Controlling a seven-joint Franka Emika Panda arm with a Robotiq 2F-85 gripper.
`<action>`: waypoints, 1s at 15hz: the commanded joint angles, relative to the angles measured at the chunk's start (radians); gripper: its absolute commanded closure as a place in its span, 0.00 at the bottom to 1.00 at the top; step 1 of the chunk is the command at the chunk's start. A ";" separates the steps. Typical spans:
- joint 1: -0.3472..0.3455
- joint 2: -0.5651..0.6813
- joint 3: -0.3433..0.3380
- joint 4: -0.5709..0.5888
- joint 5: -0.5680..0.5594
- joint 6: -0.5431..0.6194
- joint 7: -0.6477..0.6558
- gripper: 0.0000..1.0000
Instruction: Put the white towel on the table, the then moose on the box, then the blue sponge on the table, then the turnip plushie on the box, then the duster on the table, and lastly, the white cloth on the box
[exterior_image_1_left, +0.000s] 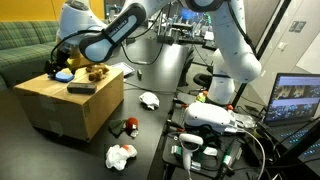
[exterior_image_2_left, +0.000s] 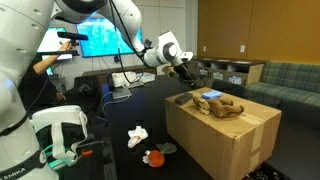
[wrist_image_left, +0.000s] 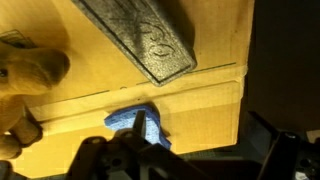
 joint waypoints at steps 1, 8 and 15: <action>0.017 0.114 -0.010 0.157 -0.010 -0.010 -0.057 0.00; 0.045 0.256 -0.084 0.346 -0.003 -0.006 -0.048 0.00; 0.043 0.396 -0.216 0.494 -0.001 -0.016 0.068 0.00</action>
